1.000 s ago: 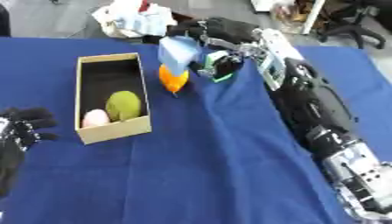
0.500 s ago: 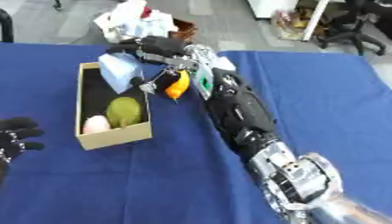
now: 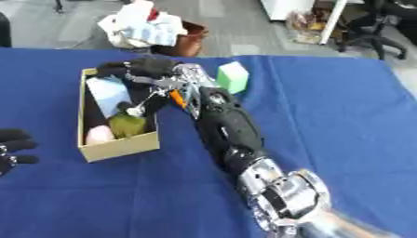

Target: Pick up objects on the table and place them in the box.

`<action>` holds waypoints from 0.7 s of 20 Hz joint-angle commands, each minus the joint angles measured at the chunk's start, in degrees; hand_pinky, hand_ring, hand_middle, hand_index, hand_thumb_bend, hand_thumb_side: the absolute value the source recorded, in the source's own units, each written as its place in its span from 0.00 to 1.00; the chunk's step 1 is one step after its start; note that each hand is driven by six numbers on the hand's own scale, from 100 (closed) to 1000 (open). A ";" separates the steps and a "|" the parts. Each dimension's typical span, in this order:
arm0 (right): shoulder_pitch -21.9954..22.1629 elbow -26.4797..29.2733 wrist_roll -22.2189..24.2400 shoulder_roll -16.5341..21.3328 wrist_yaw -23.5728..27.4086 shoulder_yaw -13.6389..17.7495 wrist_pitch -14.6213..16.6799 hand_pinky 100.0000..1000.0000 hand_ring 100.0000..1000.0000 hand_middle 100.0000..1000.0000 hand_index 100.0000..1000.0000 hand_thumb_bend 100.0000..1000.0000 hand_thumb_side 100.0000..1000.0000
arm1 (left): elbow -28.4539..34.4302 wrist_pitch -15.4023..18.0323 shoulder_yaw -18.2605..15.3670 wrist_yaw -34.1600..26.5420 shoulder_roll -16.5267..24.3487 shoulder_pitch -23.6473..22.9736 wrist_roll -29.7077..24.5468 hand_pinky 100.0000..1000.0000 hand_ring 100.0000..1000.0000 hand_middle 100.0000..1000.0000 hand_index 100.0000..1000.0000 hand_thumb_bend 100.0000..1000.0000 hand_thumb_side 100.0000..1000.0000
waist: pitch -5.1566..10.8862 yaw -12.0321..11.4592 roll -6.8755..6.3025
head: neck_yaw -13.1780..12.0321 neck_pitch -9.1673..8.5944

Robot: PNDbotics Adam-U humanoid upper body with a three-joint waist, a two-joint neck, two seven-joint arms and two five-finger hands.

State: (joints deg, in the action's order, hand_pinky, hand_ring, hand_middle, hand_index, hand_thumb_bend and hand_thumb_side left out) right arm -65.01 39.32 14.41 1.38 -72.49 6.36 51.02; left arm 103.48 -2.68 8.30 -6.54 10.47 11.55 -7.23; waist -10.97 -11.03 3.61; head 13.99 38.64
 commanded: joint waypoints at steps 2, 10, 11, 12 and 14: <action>-1.61 1.40 -1.80 0.30 0.33 -0.15 0.87 0.93 1.00 1.00 1.00 0.00 0.40 | 1.18 0.15 0.18 -0.16 -0.02 0.66 -0.31 0.60 0.69 0.64 0.72 0.00 0.90 | 0.09 -0.04 -0.79 | 0.22 -0.96; -2.21 2.71 -3.73 0.93 1.25 -0.23 -1.06 0.93 1.00 1.00 1.00 0.00 0.35 | 1.18 0.24 0.09 -0.28 -0.11 0.73 -0.31 0.60 0.69 0.64 0.72 0.00 0.90 | 0.32 0.02 -0.79 | 0.64 -1.22; -2.42 2.75 -4.15 1.53 1.57 -0.12 -1.29 0.91 0.98 1.00 1.00 0.00 0.33 | 1.15 0.22 0.04 -0.28 -0.08 0.68 -0.26 0.60 0.69 0.64 0.72 0.00 0.90 | 0.36 0.14 -0.72 | 0.58 -1.25; -2.64 2.58 -4.45 2.21 1.95 0.00 -1.51 0.91 0.98 1.00 1.00 0.00 0.35 | 1.10 0.19 0.00 -0.25 -0.05 0.62 -0.21 0.60 0.69 0.64 0.72 0.00 0.90 | 0.40 0.25 -0.66 | 0.48 -1.25; -3.15 1.91 -4.91 4.19 2.98 0.78 -2.51 0.91 0.97 1.00 1.00 0.00 0.34 | 1.06 0.20 -0.07 -0.14 0.05 0.46 -0.14 0.60 0.69 0.64 0.72 0.00 0.90 | 0.48 0.57 -0.54 | 0.19 -1.27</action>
State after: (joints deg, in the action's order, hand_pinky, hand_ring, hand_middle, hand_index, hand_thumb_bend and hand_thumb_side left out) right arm -66.57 40.43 10.02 3.34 -70.48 6.56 48.99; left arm 103.48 -2.58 8.54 -6.70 10.44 11.58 -7.43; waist -10.97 -10.44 3.61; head 14.25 38.15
